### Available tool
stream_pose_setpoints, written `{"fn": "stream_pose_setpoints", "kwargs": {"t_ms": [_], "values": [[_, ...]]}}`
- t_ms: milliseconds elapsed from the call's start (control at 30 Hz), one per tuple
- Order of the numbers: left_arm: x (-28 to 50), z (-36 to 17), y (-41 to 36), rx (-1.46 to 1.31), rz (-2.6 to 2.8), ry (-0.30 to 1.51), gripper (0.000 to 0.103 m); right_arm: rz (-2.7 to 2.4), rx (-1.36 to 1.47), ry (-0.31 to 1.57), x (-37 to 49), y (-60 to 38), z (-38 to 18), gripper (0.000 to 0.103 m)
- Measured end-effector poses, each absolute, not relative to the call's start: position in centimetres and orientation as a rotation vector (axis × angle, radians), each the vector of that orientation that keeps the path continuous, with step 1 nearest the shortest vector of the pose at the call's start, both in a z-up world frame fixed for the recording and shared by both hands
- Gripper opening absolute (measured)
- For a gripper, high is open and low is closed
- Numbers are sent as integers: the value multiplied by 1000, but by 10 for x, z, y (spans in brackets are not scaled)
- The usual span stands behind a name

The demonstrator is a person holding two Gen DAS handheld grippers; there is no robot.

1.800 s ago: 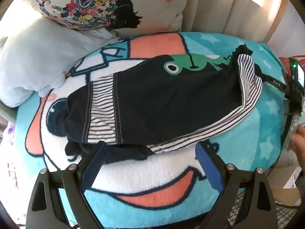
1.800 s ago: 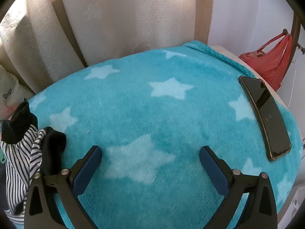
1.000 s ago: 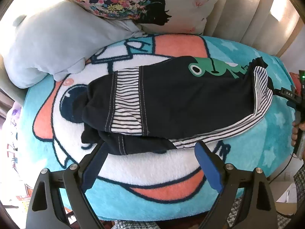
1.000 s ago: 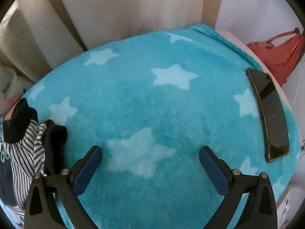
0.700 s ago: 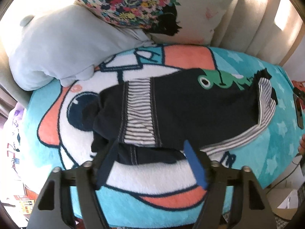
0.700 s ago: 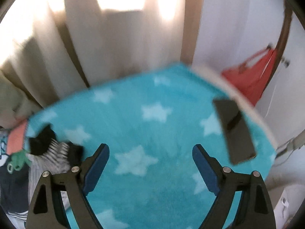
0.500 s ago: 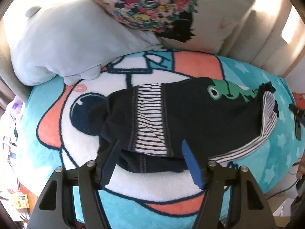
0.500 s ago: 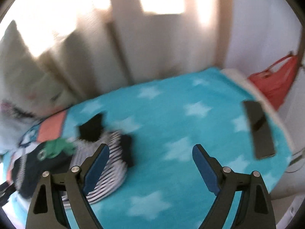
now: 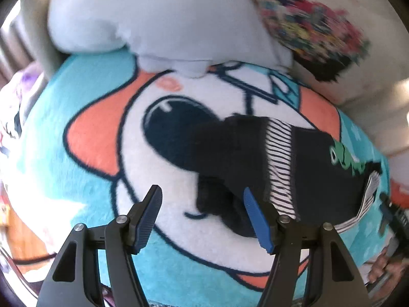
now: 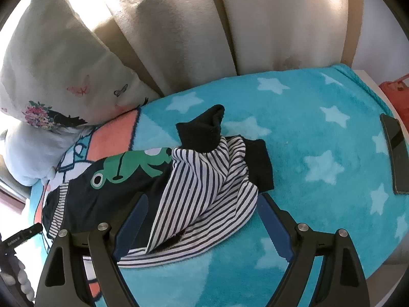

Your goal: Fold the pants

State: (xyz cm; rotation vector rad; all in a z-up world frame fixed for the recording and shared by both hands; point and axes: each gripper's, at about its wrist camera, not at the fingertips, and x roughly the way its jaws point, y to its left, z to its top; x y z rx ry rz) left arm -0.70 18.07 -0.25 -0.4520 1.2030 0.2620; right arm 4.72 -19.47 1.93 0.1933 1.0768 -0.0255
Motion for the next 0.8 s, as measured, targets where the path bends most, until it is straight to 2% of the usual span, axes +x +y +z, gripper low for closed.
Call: {"fn": "stream_pose_setpoints", "kwargs": {"t_ms": [367, 433, 633, 667, 733, 800], "values": [[19, -22, 165, -528, 108, 1281, 66, 41, 248, 1110, 51, -184, 12, 90], [26, -24, 158, -499, 109, 1292, 62, 41, 223, 1113, 53, -180, 11, 90], [34, -27, 161, -509, 111, 1299, 38, -14, 146, 1126, 68, -167, 7, 90], [35, -27, 162, -516, 111, 1297, 33, -34, 124, 1134, 72, -165, 4, 88], [34, -24, 166, -531, 106, 1292, 30, -57, 99, 1162, 79, -163, -6, 69], [33, -22, 166, -536, 103, 1290, 26, -50, 120, 1216, 86, -164, -20, 29]]}}
